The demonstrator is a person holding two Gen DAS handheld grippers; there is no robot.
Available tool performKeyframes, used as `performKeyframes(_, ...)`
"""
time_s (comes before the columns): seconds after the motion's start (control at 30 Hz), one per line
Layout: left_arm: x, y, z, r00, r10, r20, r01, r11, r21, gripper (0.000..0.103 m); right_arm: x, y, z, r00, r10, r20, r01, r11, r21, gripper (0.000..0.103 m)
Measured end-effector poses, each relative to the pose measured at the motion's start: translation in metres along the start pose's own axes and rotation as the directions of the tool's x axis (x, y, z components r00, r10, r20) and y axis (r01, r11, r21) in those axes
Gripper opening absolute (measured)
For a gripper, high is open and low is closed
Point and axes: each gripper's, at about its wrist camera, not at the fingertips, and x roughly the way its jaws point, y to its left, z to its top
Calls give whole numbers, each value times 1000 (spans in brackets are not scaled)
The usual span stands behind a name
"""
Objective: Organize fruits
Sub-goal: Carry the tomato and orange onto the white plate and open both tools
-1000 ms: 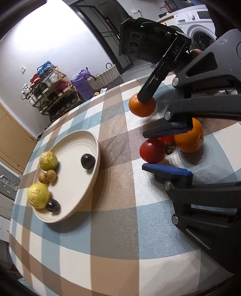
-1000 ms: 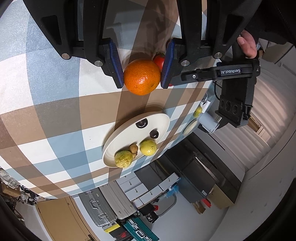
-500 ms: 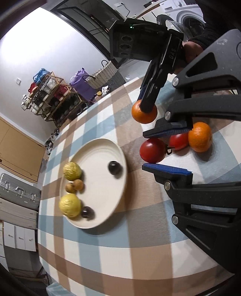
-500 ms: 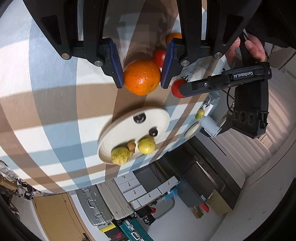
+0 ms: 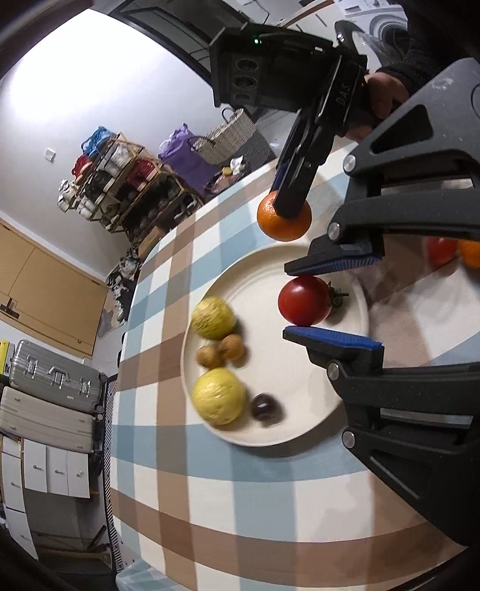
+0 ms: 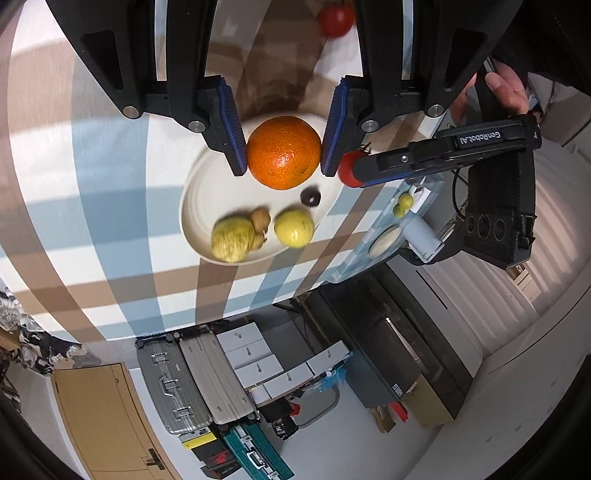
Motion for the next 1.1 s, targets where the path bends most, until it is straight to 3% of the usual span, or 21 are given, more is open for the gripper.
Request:
performKeyframes(0.3,31,21,26,997,73,14,-73,997,8,25,51,-7,35,998,-5,-55,3,999,-38,42)
performKeyframes(0.53,50,32,31,997,74,-9,-74,997,23,25,86,-10,46,995,-7,-103,3,999,-32,42)
performKeyframes(0.73,57,39,32,999,40,-15,-40,999,-9,25,100,-9,48,992,-38,-124,32,998,-52,42)
performKeyframes(1.1,53,36,32,998,54,12,-54,999,-2,25,100,-9,49,993,-47,-106,44,999,-29,46)
